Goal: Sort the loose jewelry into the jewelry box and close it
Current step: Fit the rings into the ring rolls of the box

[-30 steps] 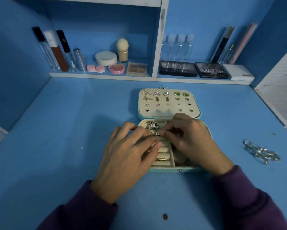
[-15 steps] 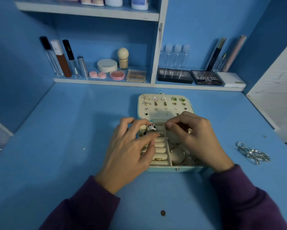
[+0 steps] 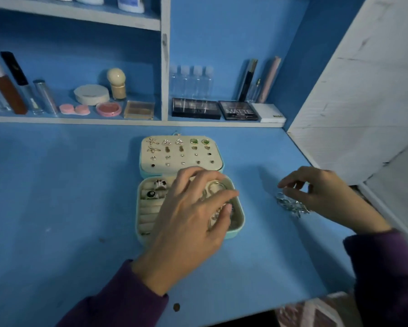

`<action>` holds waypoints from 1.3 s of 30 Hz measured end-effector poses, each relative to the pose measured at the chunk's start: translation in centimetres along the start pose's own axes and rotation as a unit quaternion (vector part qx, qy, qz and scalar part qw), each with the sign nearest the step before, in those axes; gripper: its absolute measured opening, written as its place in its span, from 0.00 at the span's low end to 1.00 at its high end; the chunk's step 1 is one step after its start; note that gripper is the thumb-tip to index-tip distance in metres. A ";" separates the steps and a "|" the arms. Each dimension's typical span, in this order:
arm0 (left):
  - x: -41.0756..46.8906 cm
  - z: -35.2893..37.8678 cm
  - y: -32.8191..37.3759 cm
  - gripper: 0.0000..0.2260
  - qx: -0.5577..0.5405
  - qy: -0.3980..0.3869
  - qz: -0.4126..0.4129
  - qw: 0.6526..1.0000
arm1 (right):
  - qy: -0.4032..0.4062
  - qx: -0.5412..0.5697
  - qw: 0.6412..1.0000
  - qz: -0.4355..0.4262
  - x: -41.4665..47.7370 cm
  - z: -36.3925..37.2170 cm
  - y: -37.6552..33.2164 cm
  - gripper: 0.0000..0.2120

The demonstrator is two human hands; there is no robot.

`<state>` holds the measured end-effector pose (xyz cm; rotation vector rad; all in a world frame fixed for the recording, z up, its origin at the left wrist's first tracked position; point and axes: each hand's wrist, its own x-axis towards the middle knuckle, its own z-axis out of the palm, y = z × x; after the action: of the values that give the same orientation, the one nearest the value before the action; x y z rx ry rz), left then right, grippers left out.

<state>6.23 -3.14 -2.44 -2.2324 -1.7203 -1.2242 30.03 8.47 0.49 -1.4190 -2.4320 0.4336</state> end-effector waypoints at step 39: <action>1.5 2.2 1.3 0.10 -0.171 -0.029 -0.076 0.982 | -0.079 0.591 0.795 0.108 -0.2 2.7 -6.9 0.12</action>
<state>8.54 -1.32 -2.47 -2.3715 -1.8531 -1.6142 23.58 4.77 0.76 -1.0095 -1.4188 1.7663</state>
